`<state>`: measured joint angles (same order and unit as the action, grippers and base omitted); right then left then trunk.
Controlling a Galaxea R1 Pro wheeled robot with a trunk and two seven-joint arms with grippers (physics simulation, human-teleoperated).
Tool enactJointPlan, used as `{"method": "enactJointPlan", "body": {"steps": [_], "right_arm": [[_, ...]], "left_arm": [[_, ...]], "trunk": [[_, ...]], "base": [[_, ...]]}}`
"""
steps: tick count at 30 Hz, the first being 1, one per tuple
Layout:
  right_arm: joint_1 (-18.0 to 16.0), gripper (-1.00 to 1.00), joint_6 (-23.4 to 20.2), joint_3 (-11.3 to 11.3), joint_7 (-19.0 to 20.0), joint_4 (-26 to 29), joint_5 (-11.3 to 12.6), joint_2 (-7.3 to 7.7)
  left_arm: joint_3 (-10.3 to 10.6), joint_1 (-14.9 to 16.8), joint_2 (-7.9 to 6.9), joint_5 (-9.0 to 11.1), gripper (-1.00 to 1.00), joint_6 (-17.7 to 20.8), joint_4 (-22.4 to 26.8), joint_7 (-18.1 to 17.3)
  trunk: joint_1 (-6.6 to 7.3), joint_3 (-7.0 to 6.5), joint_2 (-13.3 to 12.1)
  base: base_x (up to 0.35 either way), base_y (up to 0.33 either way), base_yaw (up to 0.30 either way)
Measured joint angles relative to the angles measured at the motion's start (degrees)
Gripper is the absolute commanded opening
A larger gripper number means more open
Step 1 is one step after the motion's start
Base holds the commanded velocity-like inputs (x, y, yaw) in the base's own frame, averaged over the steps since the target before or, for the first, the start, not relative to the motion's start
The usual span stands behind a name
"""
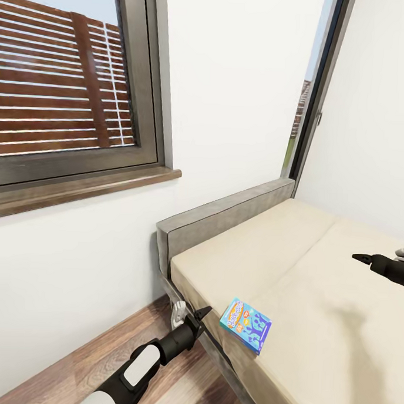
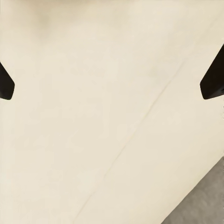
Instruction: Put all the toys in the child's room - the three board games (two on the bed and one on the table), the two jigsaw puzzles on the table, and the tennis ball on the table - inside the toy box on the table in the child's room.
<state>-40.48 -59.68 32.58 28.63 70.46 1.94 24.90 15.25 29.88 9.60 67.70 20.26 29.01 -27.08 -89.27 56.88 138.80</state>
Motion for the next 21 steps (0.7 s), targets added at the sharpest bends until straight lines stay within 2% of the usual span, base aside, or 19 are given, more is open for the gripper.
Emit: {"method": "enactJointPlan", "body": {"steps": [7,11,14,21], "right_arm": [[0.0,1.0,0.0,0.0,0.0,0.0,0.0,-0.08],[0.0,1.0,0.0,0.0,0.0,0.0,0.0,-0.1],[0.0,1.0,0.0,0.0,0.0,0.0,0.0,-0.11],[0.0,1.0,0.0,-0.1,0.0,0.0,0.0,-0.11]], "left_arm": [[0.0,-0.4,-0.1,-0.2,1.0,0.0,0.2,-2.1],[0.8,-0.5,-0.17,-0.2,1.0,-0.1,0.2,-3.4],[2.4,-0.5,-0.22,-0.2,1.0,-0.1,0.2,-4.0],[4.5,-0.6,-0.07,0.0,1.0,-0.1,0.4,-4.5]], "trunk": [[0.0,0.0,0.0],[0.0,0.0,0.0],[0.0,0.0,0.0],[0.0,0.0,0.0]], "base": [[0.0,0.0,0.0],[0.0,0.0,0.0],[0.0,0.0,0.0],[0.0,0.0,0.0]]}}
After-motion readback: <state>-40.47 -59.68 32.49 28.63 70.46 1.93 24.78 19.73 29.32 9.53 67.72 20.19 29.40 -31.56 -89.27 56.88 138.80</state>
